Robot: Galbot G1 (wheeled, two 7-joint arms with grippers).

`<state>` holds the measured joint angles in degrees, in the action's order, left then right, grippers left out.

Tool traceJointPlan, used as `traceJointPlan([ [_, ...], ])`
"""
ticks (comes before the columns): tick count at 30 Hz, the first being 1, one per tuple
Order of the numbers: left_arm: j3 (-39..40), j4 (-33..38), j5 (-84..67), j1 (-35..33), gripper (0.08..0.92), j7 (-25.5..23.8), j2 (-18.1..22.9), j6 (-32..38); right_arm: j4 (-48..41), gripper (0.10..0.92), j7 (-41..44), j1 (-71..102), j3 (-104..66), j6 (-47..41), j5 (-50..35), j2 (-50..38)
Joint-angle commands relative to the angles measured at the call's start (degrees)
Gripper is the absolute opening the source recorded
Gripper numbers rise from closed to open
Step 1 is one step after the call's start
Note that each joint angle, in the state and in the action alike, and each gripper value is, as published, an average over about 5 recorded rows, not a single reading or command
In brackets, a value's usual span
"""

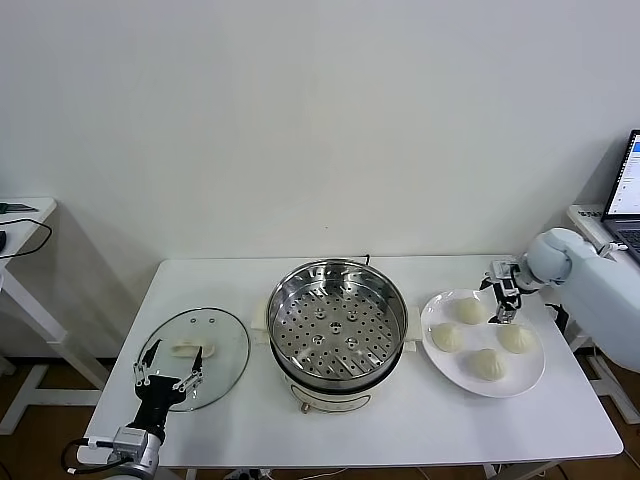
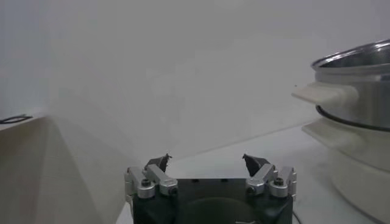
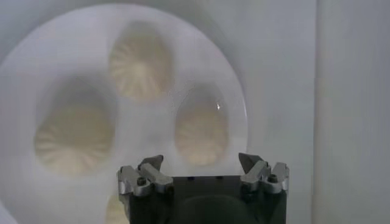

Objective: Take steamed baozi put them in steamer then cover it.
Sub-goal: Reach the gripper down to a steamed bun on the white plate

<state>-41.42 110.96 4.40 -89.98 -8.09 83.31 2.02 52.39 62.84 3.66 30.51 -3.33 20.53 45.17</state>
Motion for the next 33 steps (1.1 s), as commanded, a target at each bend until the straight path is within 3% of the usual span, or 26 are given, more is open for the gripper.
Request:
traceJointPlan([
  [1,-0.08,-0.18,0.01,-0.25,0.823,-0.05,0.06,0.36,-8.34,0.823,0.78,-1.07,-0.47,0.43,4.70,6.31],
  [16,-0.30,-0.15,0.05,-0.93,0.823,-0.08,0.24,0.96,-10.99,0.822,0.40,0.11,-2.81,1.70,7.42,8.99],
  [26,-0.13,-0.14,0.10,-0.86,0.823,0.04,0.32,0.93,-10.64,0.641,0.29,0.34,-3.00,2.07,7.68,8.78],
  [33,0.00,0.00,0.20,-0.90,0.823,0.11,0.45,0.91,-7.90,0.623,0.49,0.24,-2.24,2.11,6.31,7.18],
])
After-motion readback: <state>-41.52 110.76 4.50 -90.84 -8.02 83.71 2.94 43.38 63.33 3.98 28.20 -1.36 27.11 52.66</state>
